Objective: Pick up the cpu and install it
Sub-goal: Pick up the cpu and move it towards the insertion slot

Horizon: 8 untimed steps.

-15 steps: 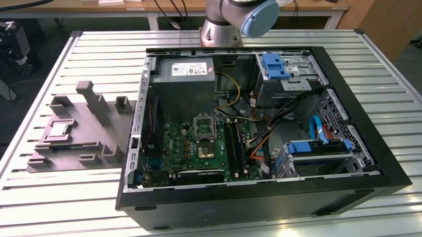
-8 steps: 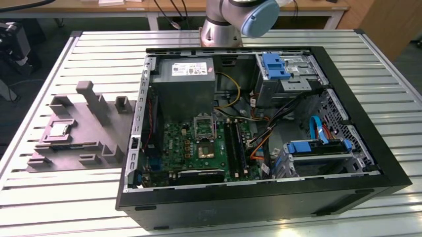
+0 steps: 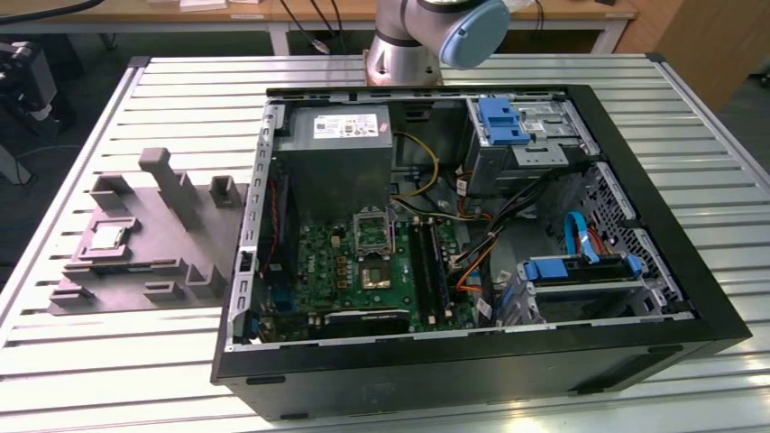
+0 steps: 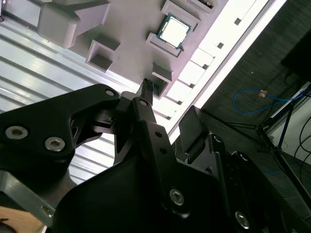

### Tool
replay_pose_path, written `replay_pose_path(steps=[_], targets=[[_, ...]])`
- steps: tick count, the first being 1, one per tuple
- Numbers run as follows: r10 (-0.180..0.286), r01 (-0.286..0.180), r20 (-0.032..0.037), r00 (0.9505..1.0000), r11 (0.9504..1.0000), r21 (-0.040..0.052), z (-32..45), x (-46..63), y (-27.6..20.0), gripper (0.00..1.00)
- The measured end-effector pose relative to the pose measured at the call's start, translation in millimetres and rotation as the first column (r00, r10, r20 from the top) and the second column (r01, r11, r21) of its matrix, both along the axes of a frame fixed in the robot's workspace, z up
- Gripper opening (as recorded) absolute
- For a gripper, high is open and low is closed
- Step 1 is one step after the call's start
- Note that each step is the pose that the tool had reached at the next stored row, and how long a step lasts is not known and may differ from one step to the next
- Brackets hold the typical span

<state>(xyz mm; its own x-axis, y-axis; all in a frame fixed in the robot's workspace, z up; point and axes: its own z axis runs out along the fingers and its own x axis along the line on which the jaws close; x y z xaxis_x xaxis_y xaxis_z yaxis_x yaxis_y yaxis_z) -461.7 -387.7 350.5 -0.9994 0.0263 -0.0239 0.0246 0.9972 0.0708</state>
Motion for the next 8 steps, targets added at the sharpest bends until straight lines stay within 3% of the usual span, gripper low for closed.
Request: replay_pose_path(steps=[8], targets=[[0.0, 0.0, 0.0001, 1.0, 1.0, 0.0034, -1.9, 0.0, 0.0, 0.49]])
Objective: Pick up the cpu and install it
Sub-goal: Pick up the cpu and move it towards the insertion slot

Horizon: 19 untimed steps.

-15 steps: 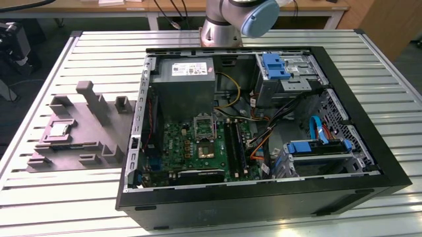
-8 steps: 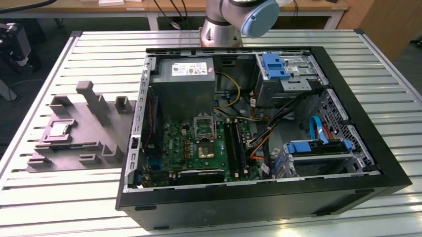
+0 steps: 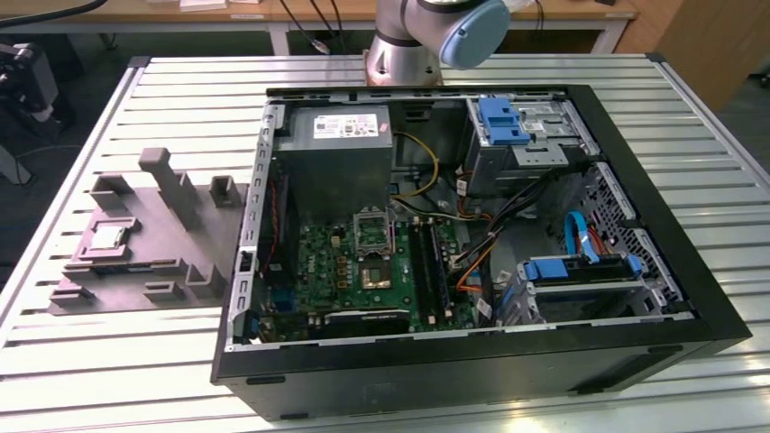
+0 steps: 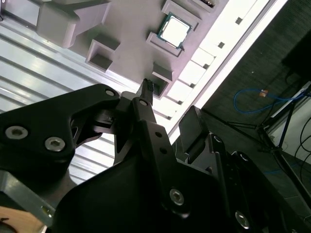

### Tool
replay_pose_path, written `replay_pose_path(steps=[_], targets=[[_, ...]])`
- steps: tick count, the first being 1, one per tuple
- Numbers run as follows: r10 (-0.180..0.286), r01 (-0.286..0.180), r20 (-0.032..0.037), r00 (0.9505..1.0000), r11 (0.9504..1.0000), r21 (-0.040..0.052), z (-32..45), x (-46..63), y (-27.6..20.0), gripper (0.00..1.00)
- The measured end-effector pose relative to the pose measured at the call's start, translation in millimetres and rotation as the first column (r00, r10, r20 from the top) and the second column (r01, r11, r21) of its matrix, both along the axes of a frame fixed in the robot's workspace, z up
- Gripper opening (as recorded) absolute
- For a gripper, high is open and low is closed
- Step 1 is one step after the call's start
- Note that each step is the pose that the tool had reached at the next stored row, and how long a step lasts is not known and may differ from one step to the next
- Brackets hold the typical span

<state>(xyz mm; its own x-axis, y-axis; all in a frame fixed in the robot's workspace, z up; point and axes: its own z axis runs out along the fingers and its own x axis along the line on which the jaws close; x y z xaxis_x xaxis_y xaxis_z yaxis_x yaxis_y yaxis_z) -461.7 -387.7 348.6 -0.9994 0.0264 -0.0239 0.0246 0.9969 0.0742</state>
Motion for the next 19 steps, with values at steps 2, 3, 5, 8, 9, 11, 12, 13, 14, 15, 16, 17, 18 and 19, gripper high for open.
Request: replay_pose_path(steps=[2, 3, 5, 8, 9, 11, 12, 13, 14, 15, 16, 17, 18, 19], targets=[[0.0, 0.0, 0.0, 1.0, 1.0, 0.0018, -1.0, 0.0, 0.0, 0.49], [0.0, 0.0, 0.0001, 1.0, 1.0, 0.0021, -1.2, 0.0, 0.0, 0.49], [0.0, 0.0, 0.0001, 1.0, 1.0, 0.0027, -1.6, 0.0, 0.0, 0.49], [0.0, 0.0, 0.0, 1.0, 1.0, 0.0036, -2.1, 0.0, 0.0, 0.49], [0.0, 0.0, 0.0001, 1.0, 1.0, 0.004, -2.3, 0.0, 0.0, 0.49], [0.0, 0.0, 0.0001, 1.0, 1.0, 0.0064, -3.5, 0.0, 0.0, 0.49], [0.0, 0.0, 0.0001, 1.0, 1.0, 0.0084, -4.4, 0.0, 0.0, 0.49], [0.0, 0.0, 0.0001, 1.0, 1.0, 0.0088, -4.6, 0.0, 0.0, 0.49], [0.0, 0.0, 0.0002, 1.0, 1.0, 0.0091, -4.7, 0.0, 0.0, 0.49], [0.0, 0.0, 0.0002, 1.0, 1.0, 0.0094, -5.0, 0.0, 0.0, 0.49], [0.0, 0.0, 0.0003, 1.0, 1.0, 0.0097, -5.3, 0.0, 0.0, 0.49], [0.0, 0.0, 0.0002, 1.0, 1.0, 0.0099, -5.4, 0.0, 0.0, 0.49], [0.0, 0.0, 0.0002, 1.0, 0.9999, 0.0101, -6.1, 0.0, 0.0, 0.49], [0.0, 0.0, 0.0002, 1.0, 0.9999, 0.0101, -6.6, 0.0, 0.0, 0.49]])
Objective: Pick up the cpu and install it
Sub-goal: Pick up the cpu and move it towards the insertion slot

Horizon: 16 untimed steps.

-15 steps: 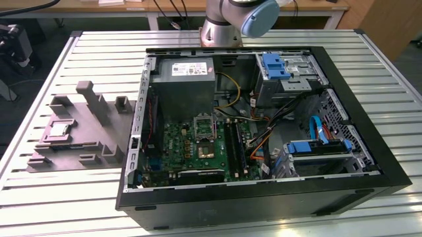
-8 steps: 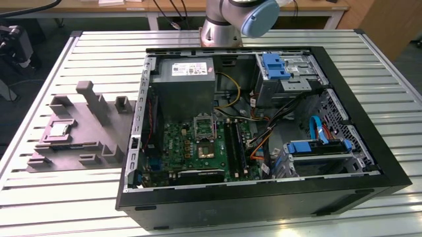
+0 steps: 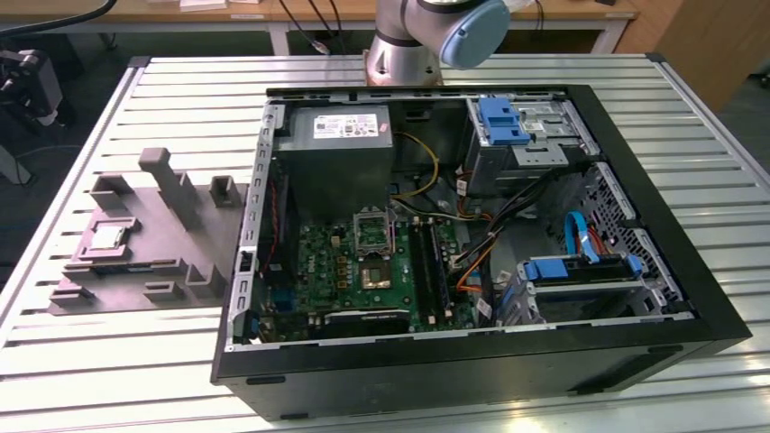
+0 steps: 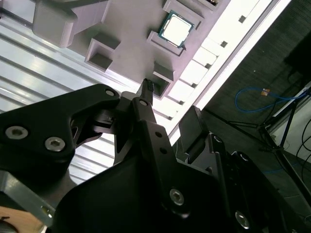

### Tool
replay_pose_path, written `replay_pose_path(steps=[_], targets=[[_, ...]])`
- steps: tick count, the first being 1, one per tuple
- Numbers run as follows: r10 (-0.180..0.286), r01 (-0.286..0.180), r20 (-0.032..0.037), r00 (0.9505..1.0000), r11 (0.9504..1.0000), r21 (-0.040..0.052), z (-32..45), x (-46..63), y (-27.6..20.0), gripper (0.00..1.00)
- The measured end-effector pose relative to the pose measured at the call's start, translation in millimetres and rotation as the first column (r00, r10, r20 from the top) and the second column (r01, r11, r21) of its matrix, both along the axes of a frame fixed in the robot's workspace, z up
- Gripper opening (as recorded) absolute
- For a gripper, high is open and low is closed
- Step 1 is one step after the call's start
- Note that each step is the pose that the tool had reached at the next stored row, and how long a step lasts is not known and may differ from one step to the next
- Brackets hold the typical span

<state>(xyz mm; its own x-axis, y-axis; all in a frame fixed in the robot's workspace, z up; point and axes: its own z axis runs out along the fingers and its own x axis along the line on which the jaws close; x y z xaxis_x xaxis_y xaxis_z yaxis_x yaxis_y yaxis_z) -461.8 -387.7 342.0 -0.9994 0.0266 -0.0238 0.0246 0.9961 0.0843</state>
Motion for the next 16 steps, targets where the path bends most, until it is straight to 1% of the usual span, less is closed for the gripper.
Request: replay_pose_path(steps=[4, 16], targets=[[0.0, 0.0, 0.0001, 1.0, 1.0, 0.0001, -0.3, 0.0, 0.0, 0.49], [0.0, 0.0, 0.0001, 1.0, 1.0, 0.0066, -2.5, 0.0, 0.0, 0.49]])
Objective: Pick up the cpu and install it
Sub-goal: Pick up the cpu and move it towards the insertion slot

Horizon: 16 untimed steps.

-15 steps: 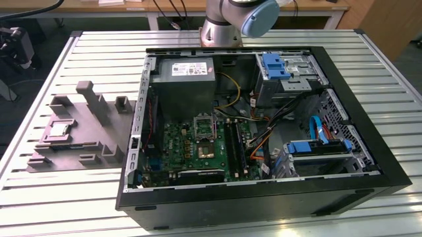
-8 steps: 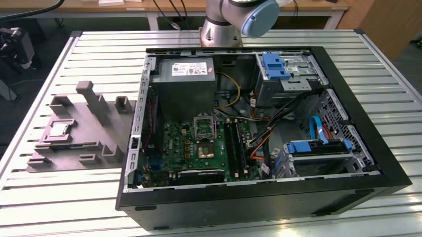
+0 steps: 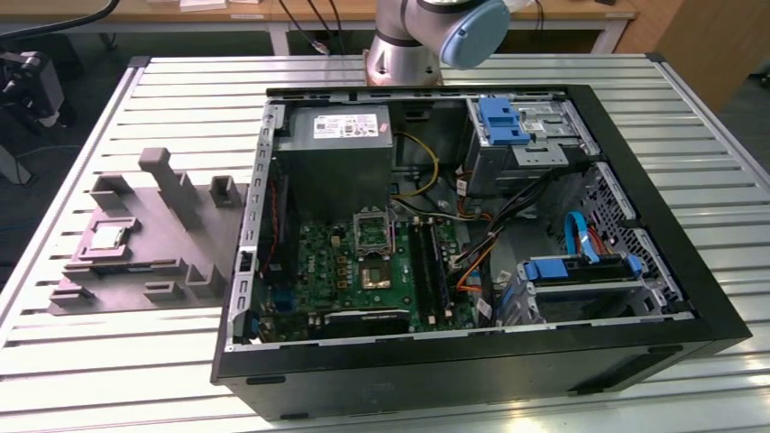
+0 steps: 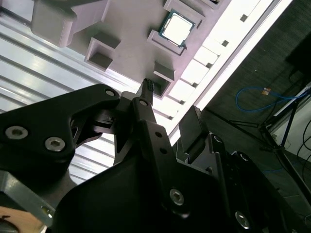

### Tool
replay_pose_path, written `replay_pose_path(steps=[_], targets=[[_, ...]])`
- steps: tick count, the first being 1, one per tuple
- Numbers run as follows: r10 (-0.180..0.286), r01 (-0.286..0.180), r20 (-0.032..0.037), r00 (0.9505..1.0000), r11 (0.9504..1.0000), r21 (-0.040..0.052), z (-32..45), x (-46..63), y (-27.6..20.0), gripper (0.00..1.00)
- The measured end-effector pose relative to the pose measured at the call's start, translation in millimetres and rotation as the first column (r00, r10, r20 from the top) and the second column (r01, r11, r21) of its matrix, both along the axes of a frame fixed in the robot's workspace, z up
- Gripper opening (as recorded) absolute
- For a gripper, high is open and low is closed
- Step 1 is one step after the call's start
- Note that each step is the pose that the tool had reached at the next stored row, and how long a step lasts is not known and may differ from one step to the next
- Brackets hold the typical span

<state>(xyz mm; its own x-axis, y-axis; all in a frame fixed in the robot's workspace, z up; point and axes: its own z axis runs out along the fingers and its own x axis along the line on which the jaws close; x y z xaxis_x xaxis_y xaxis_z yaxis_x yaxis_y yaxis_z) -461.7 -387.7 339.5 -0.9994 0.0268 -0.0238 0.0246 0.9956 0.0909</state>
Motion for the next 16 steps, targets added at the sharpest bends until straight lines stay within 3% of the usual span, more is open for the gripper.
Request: replay_pose_path(steps=[16], targets=[[0.0, 0.0, -0.0001, 1.0, 1.0, 0.0031, -4.4, 0.0, 0.0, 0.49]])
